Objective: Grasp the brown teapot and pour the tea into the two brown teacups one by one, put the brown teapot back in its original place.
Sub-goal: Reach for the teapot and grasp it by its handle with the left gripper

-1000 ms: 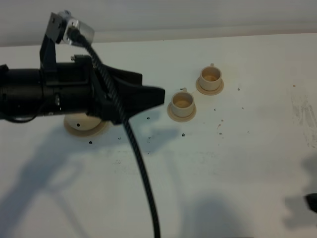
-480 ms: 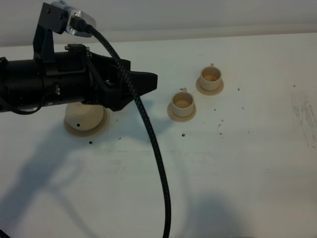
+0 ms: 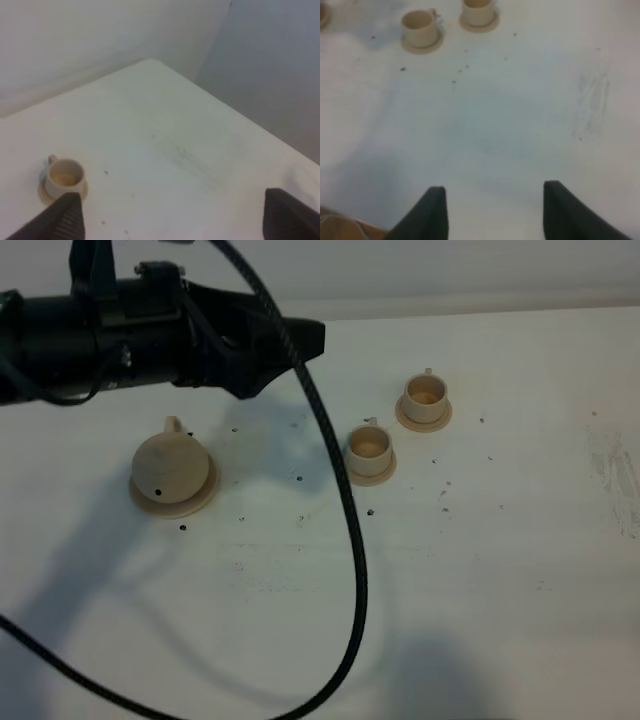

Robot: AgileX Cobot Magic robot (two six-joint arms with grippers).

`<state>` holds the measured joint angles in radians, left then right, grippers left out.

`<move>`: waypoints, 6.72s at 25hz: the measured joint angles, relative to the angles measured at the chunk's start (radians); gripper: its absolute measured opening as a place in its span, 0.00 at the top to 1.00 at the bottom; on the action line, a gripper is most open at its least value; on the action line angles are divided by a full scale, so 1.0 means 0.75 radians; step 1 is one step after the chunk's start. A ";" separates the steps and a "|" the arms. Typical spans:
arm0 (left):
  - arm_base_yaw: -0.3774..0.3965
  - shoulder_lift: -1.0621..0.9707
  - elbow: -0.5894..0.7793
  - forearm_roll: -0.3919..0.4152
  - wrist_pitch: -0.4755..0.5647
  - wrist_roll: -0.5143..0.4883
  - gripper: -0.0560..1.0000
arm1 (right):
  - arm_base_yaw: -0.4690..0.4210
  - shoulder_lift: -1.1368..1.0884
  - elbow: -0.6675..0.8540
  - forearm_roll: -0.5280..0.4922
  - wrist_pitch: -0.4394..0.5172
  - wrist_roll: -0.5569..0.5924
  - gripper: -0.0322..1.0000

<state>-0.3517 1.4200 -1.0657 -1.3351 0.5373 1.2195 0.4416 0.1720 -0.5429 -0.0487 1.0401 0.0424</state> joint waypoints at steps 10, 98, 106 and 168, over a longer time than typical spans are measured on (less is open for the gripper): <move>0.000 0.114 -0.065 0.076 0.039 -0.026 0.29 | 0.000 0.000 0.027 0.236 0.076 -0.197 0.57; 0.000 0.930 -0.940 2.011 0.822 -1.735 0.29 | -0.477 -0.239 0.033 0.184 0.097 -0.187 0.76; 0.048 0.939 -0.940 1.970 0.785 -1.914 0.29 | -0.488 -0.239 0.033 0.188 0.097 -0.186 0.76; 0.322 1.116 -0.948 1.934 0.538 -1.823 0.34 | -0.477 -0.239 0.034 0.188 0.098 -0.188 0.76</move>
<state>-0.1105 2.2569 -1.7765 0.1152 0.9406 -0.1476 0.0842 -0.0074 -0.5172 0.0925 1.1136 -0.0986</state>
